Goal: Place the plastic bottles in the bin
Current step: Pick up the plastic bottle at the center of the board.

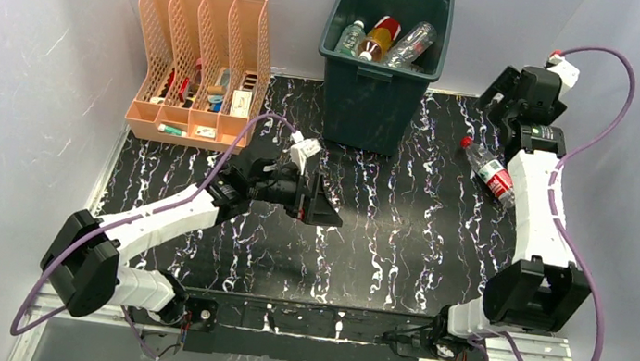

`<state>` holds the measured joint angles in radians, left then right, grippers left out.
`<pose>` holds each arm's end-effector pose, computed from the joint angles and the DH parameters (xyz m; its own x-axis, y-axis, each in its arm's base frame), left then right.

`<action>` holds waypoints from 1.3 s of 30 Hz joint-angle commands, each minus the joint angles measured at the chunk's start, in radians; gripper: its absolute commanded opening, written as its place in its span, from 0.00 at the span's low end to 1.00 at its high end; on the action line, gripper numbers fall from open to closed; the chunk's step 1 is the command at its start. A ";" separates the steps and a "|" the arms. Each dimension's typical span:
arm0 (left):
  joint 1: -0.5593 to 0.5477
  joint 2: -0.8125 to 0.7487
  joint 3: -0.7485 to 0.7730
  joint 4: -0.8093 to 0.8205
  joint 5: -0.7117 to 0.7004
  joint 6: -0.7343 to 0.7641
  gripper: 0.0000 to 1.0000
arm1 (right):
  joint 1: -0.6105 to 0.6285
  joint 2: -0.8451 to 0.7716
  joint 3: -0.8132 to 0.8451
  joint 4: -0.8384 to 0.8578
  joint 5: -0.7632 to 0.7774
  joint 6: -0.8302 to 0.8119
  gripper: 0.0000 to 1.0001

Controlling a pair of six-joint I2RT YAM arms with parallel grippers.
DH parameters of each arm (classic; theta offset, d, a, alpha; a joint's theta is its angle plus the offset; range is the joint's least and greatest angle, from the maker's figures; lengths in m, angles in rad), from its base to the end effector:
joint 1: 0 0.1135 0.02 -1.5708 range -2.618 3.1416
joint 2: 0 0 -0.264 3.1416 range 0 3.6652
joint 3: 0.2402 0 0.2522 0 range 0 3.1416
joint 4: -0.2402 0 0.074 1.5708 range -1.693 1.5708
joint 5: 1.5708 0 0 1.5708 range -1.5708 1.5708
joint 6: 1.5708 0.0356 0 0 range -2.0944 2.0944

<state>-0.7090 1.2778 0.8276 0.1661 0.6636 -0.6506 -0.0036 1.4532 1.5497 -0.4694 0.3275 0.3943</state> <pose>0.2046 -0.2044 0.2851 -0.7517 0.0162 -0.6593 0.6364 0.2800 -0.7188 0.3273 -0.0126 0.4198 -0.2200 0.3645 -0.9048 0.4197 0.8727 0.2496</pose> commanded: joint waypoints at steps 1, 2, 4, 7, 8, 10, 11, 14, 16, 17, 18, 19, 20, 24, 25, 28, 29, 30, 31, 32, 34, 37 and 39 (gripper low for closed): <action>-0.028 0.009 0.028 -0.044 0.022 0.002 0.98 | -0.063 0.033 -0.021 0.050 0.068 0.029 0.98; -0.037 0.012 0.028 -0.047 0.019 0.003 0.98 | -0.074 0.047 -0.035 0.062 0.078 0.033 0.98; -0.050 0.014 0.029 -0.051 0.011 0.005 0.98 | -0.100 0.078 -0.054 0.086 0.087 0.043 0.98; -0.066 0.014 0.031 -0.054 0.001 0.007 0.98 | -0.120 0.135 -0.059 0.099 0.102 0.061 0.98; -0.072 0.013 0.031 -0.055 -0.004 0.008 0.98 | -0.121 0.151 -0.060 0.104 0.109 0.066 0.98; -0.081 0.015 0.030 -0.059 -0.011 0.009 0.98 | -0.122 0.184 -0.058 0.110 0.123 0.075 0.98; -0.085 0.016 0.030 -0.060 -0.016 0.011 0.98 | -0.124 0.197 -0.058 0.112 0.133 0.079 0.98; -0.097 0.020 0.027 -0.063 -0.027 0.011 0.98 | -0.124 0.243 -0.048 0.122 0.152 0.086 0.98; -0.101 0.019 0.025 -0.064 -0.030 0.011 0.98 | -0.123 0.271 -0.040 0.129 0.174 0.084 0.98; -0.104 0.017 0.023 -0.063 -0.032 0.011 0.98 | -0.123 0.280 -0.040 0.144 0.184 0.073 0.98; -0.105 0.014 0.021 -0.063 -0.033 0.010 0.98 | -0.123 0.296 -0.042 0.158 0.190 0.064 0.98; -0.108 0.011 0.021 -0.063 -0.035 0.010 0.98 | -0.123 0.320 -0.037 0.160 0.203 0.056 0.98; -0.109 0.008 0.021 -0.063 -0.038 0.010 0.98 | -0.123 0.345 -0.028 0.158 0.216 0.049 0.98; -0.113 0.005 0.018 -0.065 -0.044 0.012 0.98 | -0.124 0.400 -0.025 0.158 0.240 0.041 0.98; -0.113 0.005 0.016 -0.065 -0.046 0.011 0.98 | -0.122 0.410 -0.030 0.160 0.240 0.042 0.98; -0.114 0.007 0.013 -0.062 -0.047 0.009 0.98 | -0.123 0.432 -0.051 0.162 0.246 0.047 0.98; -0.115 0.004 0.012 -0.062 -0.047 0.009 0.98 | -0.124 0.437 -0.060 0.164 0.247 0.049 0.98; -0.116 0.002 0.012 -0.061 -0.049 0.009 0.98 | -0.124 0.441 -0.068 0.168 0.245 0.050 0.98; -0.118 0.000 0.011 -0.062 -0.050 0.009 0.98 | -0.124 0.443 -0.077 0.169 0.245 0.052 0.98; -0.118 -0.003 0.010 -0.063 -0.052 0.008 0.98 | -0.123 0.444 -0.086 0.170 0.244 0.055 0.98; -0.119 -0.003 0.011 -0.065 -0.053 0.010 0.98 | -0.124 0.441 -0.105 0.179 0.235 0.063 0.98; -0.121 -0.001 0.013 -0.065 -0.052 0.010 0.98 | -0.122 0.437 -0.129 0.188 0.217 0.068 0.98; -0.122 -0.001 0.014 -0.064 -0.053 0.011 0.98 | -0.120 0.434 -0.144 0.188 0.200 0.077 0.98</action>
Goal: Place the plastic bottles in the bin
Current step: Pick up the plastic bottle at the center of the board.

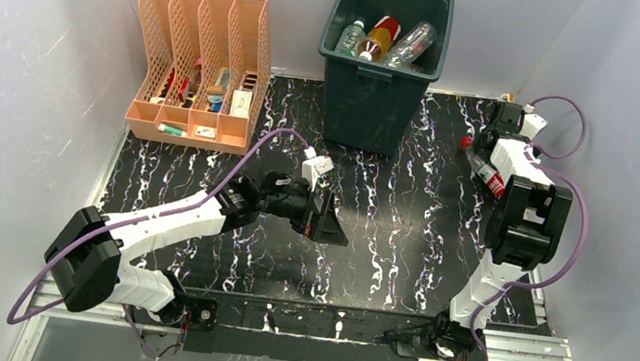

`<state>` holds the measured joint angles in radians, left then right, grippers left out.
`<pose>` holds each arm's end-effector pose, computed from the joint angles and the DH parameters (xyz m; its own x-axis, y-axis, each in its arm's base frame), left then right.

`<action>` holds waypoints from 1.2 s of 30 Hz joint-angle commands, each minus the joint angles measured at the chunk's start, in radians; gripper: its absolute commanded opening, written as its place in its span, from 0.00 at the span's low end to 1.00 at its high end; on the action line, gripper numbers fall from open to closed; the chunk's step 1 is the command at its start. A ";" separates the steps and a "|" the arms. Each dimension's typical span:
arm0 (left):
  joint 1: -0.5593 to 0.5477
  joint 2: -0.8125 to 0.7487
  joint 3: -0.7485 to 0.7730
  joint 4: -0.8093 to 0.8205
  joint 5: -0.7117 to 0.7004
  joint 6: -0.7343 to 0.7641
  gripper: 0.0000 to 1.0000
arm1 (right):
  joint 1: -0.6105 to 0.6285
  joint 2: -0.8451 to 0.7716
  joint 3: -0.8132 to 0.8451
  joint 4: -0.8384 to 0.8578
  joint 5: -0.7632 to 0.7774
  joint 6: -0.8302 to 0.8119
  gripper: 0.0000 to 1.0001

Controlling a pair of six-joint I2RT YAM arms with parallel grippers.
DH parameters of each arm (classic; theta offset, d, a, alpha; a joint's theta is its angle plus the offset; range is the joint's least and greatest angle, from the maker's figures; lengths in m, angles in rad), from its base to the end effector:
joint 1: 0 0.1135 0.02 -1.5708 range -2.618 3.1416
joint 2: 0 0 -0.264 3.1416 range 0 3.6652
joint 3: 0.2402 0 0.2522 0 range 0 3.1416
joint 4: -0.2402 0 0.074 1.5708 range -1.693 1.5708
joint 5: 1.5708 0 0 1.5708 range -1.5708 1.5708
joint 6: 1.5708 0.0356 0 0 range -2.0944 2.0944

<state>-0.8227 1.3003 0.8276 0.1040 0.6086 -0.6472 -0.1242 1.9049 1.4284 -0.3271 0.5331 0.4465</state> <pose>0.1831 -0.2272 0.2726 -0.7769 0.1099 -0.6199 0.6214 0.2927 -0.7268 0.4189 -0.0705 0.2285 -0.4471 0.4306 -0.7840 0.7204 0.6929 -0.0302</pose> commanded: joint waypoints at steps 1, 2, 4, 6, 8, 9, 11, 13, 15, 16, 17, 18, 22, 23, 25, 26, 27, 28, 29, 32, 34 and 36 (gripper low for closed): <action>-0.009 -0.024 0.014 -0.002 0.001 0.006 0.98 | 0.002 -0.020 -0.028 0.045 -0.014 0.029 0.98; -0.011 -0.024 0.015 -0.002 0.000 0.007 0.98 | 0.005 -0.024 -0.035 0.045 -0.023 0.032 0.98; -0.014 -0.024 0.015 -0.003 -0.002 0.005 0.98 | 0.022 -0.033 -0.051 0.048 -0.037 0.037 0.98; -0.017 -0.025 0.017 -0.001 -0.006 0.004 0.98 | 0.043 -0.046 -0.068 0.040 -0.042 0.046 0.98; -0.021 -0.026 0.017 -0.003 -0.010 0.004 0.98 | 0.060 -0.067 -0.103 0.049 -0.050 0.052 0.97; -0.025 -0.029 0.018 -0.005 -0.013 0.003 0.98 | 0.074 -0.081 -0.120 0.056 -0.051 0.053 0.96; -0.030 -0.035 0.020 -0.011 -0.019 0.003 0.98 | 0.089 -0.108 -0.154 0.068 -0.057 0.058 0.95; -0.034 -0.041 0.017 -0.014 -0.025 0.004 0.98 | 0.107 -0.136 -0.176 0.070 -0.056 0.062 0.94; -0.039 -0.045 0.014 -0.017 -0.029 0.002 0.98 | 0.120 -0.156 -0.183 0.076 -0.019 0.042 0.94; -0.041 -0.047 0.013 -0.017 -0.031 0.001 0.98 | 0.120 -0.183 -0.180 0.090 -0.009 0.025 0.93; -0.043 -0.048 0.012 -0.014 -0.032 0.001 0.98 | 0.121 -0.198 -0.171 0.099 -0.005 0.012 0.93; -0.045 -0.049 0.010 -0.012 -0.034 0.000 0.98 | 0.120 -0.200 -0.144 0.105 0.008 -0.005 0.93; -0.049 -0.045 0.014 -0.015 -0.036 0.002 0.98 | 0.120 -0.113 -0.007 0.094 0.068 -0.071 0.94; -0.048 -0.045 0.015 -0.017 -0.036 0.005 0.98 | 0.118 -0.087 0.023 0.108 0.084 -0.086 0.94; -0.048 -0.045 0.020 -0.025 -0.039 0.012 0.98 | 0.109 -0.031 0.079 0.146 0.114 -0.117 0.96; -0.049 -0.047 0.022 -0.030 -0.041 0.016 0.98 | 0.101 -0.003 0.114 0.162 0.121 -0.125 0.96; -0.048 -0.047 0.022 -0.034 -0.042 0.019 0.98 | 0.097 0.032 0.146 0.173 0.124 -0.129 0.96; -0.048 -0.046 0.024 -0.039 -0.044 0.024 0.98 | 0.092 0.069 0.185 0.170 0.117 -0.135 0.97; -0.048 -0.044 0.030 -0.048 -0.046 0.030 0.98 | 0.090 0.107 0.249 0.153 0.121 -0.136 0.97; -0.048 -0.034 0.044 -0.060 -0.046 0.036 0.98 | 0.077 0.214 0.361 0.090 0.128 -0.129 0.98; -0.048 -0.030 0.048 -0.060 -0.040 0.038 0.98 | 0.057 0.246 0.380 0.065 0.113 -0.105 0.98; -0.048 -0.021 0.050 -0.055 -0.038 0.040 0.98 | 0.037 0.242 0.358 0.067 0.095 -0.083 0.98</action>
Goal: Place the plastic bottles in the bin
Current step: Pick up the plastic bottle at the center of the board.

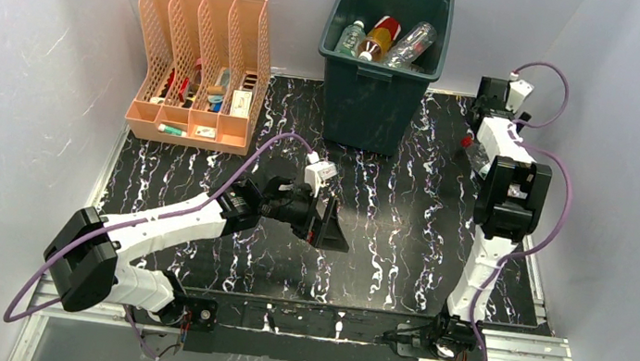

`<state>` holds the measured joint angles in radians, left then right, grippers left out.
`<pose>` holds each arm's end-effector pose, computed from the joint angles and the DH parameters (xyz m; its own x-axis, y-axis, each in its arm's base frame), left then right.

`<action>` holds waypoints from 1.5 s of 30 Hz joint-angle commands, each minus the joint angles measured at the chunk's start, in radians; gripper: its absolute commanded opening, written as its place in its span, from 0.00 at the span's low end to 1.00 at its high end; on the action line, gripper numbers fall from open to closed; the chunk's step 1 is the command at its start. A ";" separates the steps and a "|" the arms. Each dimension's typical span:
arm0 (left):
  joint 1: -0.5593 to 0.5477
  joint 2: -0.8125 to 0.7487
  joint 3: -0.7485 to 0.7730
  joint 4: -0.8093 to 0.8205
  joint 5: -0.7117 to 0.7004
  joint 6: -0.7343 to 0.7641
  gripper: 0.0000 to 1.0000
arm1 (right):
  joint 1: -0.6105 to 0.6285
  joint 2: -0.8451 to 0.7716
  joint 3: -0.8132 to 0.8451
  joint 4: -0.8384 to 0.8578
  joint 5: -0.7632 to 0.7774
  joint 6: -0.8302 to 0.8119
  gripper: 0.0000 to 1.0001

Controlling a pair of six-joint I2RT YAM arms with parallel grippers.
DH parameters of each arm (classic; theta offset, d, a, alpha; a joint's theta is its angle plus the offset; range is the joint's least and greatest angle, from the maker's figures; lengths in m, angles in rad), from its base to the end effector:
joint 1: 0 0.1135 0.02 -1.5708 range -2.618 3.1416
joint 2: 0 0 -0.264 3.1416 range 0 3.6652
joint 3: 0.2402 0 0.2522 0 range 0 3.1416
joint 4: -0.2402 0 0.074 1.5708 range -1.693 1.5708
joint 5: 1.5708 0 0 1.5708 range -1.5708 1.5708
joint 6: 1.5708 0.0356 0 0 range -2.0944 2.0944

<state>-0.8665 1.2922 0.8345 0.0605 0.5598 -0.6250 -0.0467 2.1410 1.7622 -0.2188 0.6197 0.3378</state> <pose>0.1732 -0.2330 0.2726 -0.7665 0.1364 -0.6276 0.6343 0.3148 -0.7061 0.4959 -0.0439 0.2429 -0.3587 0.2868 -0.8883 0.6746 0.7373 -0.0343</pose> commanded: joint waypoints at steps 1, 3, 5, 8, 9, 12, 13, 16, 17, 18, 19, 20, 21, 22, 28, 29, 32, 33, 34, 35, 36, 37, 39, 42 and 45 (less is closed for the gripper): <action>-0.003 -0.010 0.044 -0.008 0.015 0.016 0.98 | -0.045 0.001 0.007 -0.035 0.004 0.029 0.98; -0.005 -0.002 0.040 0.004 0.023 0.014 0.98 | -0.053 -0.017 -0.032 -0.029 -0.001 0.036 0.98; -0.004 0.001 0.035 0.016 0.029 0.008 0.98 | -0.057 -0.043 -0.084 -0.006 -0.014 0.040 0.98; -0.004 -0.005 0.029 0.022 0.030 0.004 0.98 | -0.059 -0.079 -0.150 -0.001 -0.039 0.057 0.98; -0.005 -0.010 0.027 0.020 0.029 0.003 0.98 | -0.059 -0.093 -0.175 0.000 -0.048 0.065 0.98; -0.005 -0.030 0.020 0.018 0.022 -0.002 0.98 | -0.058 -0.137 -0.253 0.018 -0.083 0.085 0.98; -0.006 -0.036 0.016 0.017 0.019 -0.005 0.98 | -0.058 -0.152 -0.280 0.021 -0.097 0.093 0.98; -0.009 -0.056 0.009 0.012 0.008 -0.010 0.98 | -0.049 -0.217 -0.366 0.038 -0.120 0.114 0.97; -0.013 -0.060 0.006 0.011 0.004 -0.011 0.98 | -0.044 -0.251 -0.395 0.046 -0.122 0.117 0.97; -0.014 -0.063 0.003 0.011 0.001 -0.014 0.98 | -0.040 -0.278 -0.423 0.048 -0.126 0.125 0.97; -0.015 -0.067 0.000 0.014 -0.001 -0.016 0.98 | -0.037 -0.303 -0.449 0.048 -0.135 0.138 0.97; -0.018 -0.069 -0.001 0.015 -0.005 -0.018 0.98 | -0.033 -0.332 -0.474 0.049 -0.146 0.149 0.97; -0.019 -0.069 -0.002 0.013 -0.006 -0.020 0.98 | -0.028 -0.361 -0.500 0.047 -0.152 0.163 0.97; -0.020 -0.069 -0.003 0.013 -0.009 -0.021 0.98 | -0.024 -0.387 -0.524 0.044 -0.162 0.176 0.97; -0.035 -0.074 0.001 0.001 -0.031 -0.030 0.98 | 0.037 -0.558 -0.668 0.036 -0.182 0.202 0.97; -0.037 -0.073 0.001 0.000 -0.036 -0.031 0.98 | 0.042 -0.579 -0.687 0.036 -0.184 0.200 0.97; -0.045 -0.077 0.002 -0.007 -0.045 -0.033 0.98 | 0.077 -0.625 -0.725 0.023 -0.196 0.195 0.97; -0.048 -0.079 0.004 -0.010 -0.050 -0.034 0.98 | 0.078 -0.639 -0.735 0.021 -0.191 0.189 0.97; -0.053 -0.082 0.006 -0.016 -0.054 -0.033 0.98 | 0.077 -0.649 -0.743 0.026 -0.178 0.180 0.97; -0.056 -0.086 0.008 -0.023 -0.060 -0.034 0.98 | 0.077 -0.656 -0.744 0.035 -0.171 0.165 0.97; -0.061 -0.090 0.009 -0.028 -0.067 -0.032 0.98 | 0.076 -0.659 -0.735 0.037 -0.159 0.149 0.97; -0.065 -0.094 0.009 -0.032 -0.073 -0.032 0.98 | 0.076 -0.655 -0.719 0.034 -0.149 0.131 0.97; -0.070 -0.101 0.009 -0.040 -0.083 -0.033 0.98 | 0.068 -0.633 -0.683 0.022 -0.129 0.112 0.98; -0.081 -0.108 0.005 -0.039 -0.098 -0.039 0.98 | 0.032 -0.585 -0.651 0.007 -0.164 0.113 0.98; -0.094 -0.115 0.003 -0.035 -0.114 -0.046 0.98 | 0.018 -0.582 -0.672 0.019 -0.210 0.126 0.98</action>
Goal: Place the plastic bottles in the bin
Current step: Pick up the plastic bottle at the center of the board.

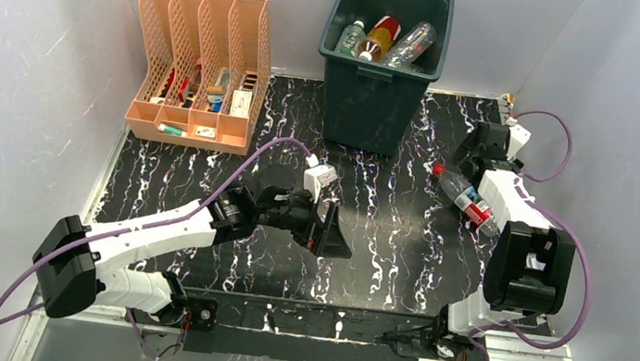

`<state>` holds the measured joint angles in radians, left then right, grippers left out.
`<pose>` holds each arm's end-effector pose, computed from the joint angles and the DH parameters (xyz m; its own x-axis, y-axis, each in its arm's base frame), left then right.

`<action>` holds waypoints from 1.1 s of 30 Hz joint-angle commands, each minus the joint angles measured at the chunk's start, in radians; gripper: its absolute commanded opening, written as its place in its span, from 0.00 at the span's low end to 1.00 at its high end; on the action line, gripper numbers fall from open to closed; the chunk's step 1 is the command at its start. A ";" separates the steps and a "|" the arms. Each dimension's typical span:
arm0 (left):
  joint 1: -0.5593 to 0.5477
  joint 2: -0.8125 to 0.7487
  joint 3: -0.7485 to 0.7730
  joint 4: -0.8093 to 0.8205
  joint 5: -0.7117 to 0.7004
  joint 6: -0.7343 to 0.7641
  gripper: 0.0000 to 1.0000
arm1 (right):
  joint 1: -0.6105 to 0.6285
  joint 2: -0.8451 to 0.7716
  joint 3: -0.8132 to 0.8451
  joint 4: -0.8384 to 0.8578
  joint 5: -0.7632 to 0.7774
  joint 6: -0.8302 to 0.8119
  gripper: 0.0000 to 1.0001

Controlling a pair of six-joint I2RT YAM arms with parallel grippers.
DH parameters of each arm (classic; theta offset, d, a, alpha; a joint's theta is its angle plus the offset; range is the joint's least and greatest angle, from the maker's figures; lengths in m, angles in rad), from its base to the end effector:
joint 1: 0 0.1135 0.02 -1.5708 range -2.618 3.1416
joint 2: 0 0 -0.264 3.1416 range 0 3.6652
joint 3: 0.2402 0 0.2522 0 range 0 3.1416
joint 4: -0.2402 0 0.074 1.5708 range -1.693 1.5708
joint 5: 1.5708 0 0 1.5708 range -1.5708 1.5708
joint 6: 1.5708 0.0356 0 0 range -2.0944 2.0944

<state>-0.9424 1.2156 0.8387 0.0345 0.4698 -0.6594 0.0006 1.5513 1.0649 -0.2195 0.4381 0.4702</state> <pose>0.1502 -0.2341 0.2911 -0.7515 0.1049 -0.6514 0.6473 0.3080 -0.6972 0.3403 -0.0149 0.2471 -0.4323 0.4100 -0.8031 0.5812 0.8076 0.0995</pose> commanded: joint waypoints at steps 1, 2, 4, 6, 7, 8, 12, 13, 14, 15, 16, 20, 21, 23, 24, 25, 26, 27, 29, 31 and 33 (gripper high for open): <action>-0.020 -0.038 -0.002 -0.008 -0.026 -0.014 0.98 | -0.030 0.006 0.007 0.029 -0.040 0.000 0.98; -0.025 -0.040 -0.003 -0.009 -0.029 -0.016 0.98 | -0.030 0.006 -0.011 0.038 -0.050 0.006 0.98; -0.032 -0.041 -0.002 -0.013 -0.034 -0.016 0.98 | -0.036 0.006 -0.052 0.062 -0.073 0.008 0.98; -0.037 -0.048 -0.004 -0.021 -0.038 -0.013 0.98 | -0.039 0.004 -0.081 0.083 -0.104 0.007 0.98; -0.039 -0.051 -0.004 -0.026 -0.041 -0.013 0.98 | -0.040 0.002 -0.092 0.090 -0.117 0.007 0.97; -0.041 -0.056 -0.007 -0.029 -0.044 -0.012 0.98 | -0.040 -0.003 -0.102 0.095 -0.129 0.007 0.97; -0.046 -0.069 -0.013 -0.030 -0.053 -0.013 0.98 | -0.040 -0.022 -0.136 0.101 -0.147 -0.002 0.97; -0.047 -0.071 -0.014 -0.028 -0.053 -0.015 0.98 | -0.040 -0.028 -0.143 0.102 -0.152 -0.006 0.96; -0.050 -0.071 -0.015 -0.026 -0.054 -0.016 0.98 | -0.040 -0.034 -0.148 0.098 -0.155 -0.010 0.96; -0.050 -0.071 -0.015 -0.026 -0.055 -0.016 0.98 | -0.040 -0.045 -0.156 0.097 -0.164 -0.013 0.96; -0.051 -0.070 -0.014 -0.027 -0.056 -0.016 0.98 | -0.040 -0.058 -0.164 0.098 -0.175 -0.015 0.96; -0.059 -0.067 -0.008 -0.027 -0.059 -0.016 0.98 | -0.038 -0.120 -0.186 0.099 -0.224 -0.028 0.95; -0.063 -0.067 -0.008 -0.026 -0.061 -0.017 0.98 | -0.035 -0.135 -0.188 0.102 -0.245 -0.032 0.95; -0.069 -0.064 -0.010 -0.020 -0.065 -0.021 0.98 | -0.029 -0.153 -0.174 0.078 -0.271 -0.038 0.94; -0.071 -0.063 -0.012 -0.017 -0.066 -0.023 0.98 | -0.028 -0.163 -0.166 0.052 -0.269 -0.040 0.94; -0.074 -0.061 -0.013 -0.013 -0.067 -0.024 0.98 | -0.028 -0.176 -0.163 0.049 -0.261 -0.046 0.94; -0.079 -0.058 -0.014 -0.011 -0.069 -0.026 0.98 | -0.028 -0.190 -0.162 0.054 -0.246 -0.053 0.94; -0.083 -0.056 -0.014 -0.007 -0.072 -0.027 0.98 | -0.028 -0.199 -0.160 0.063 -0.224 -0.059 0.94; -0.089 -0.050 -0.014 -0.004 -0.075 -0.029 0.98 | -0.030 -0.193 -0.136 0.059 -0.187 -0.058 0.95; -0.094 -0.038 -0.006 -0.005 -0.077 -0.027 0.98 | -0.031 -0.152 -0.098 0.036 -0.161 -0.043 0.96; -0.098 -0.033 0.003 -0.010 -0.081 -0.023 0.98 | -0.034 -0.107 -0.075 0.034 -0.136 -0.026 0.96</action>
<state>-1.0279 1.1782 0.8291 0.0158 0.3992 -0.6815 -0.0288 1.3933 0.9104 -0.1844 0.2371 0.4347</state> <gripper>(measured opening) 0.981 0.953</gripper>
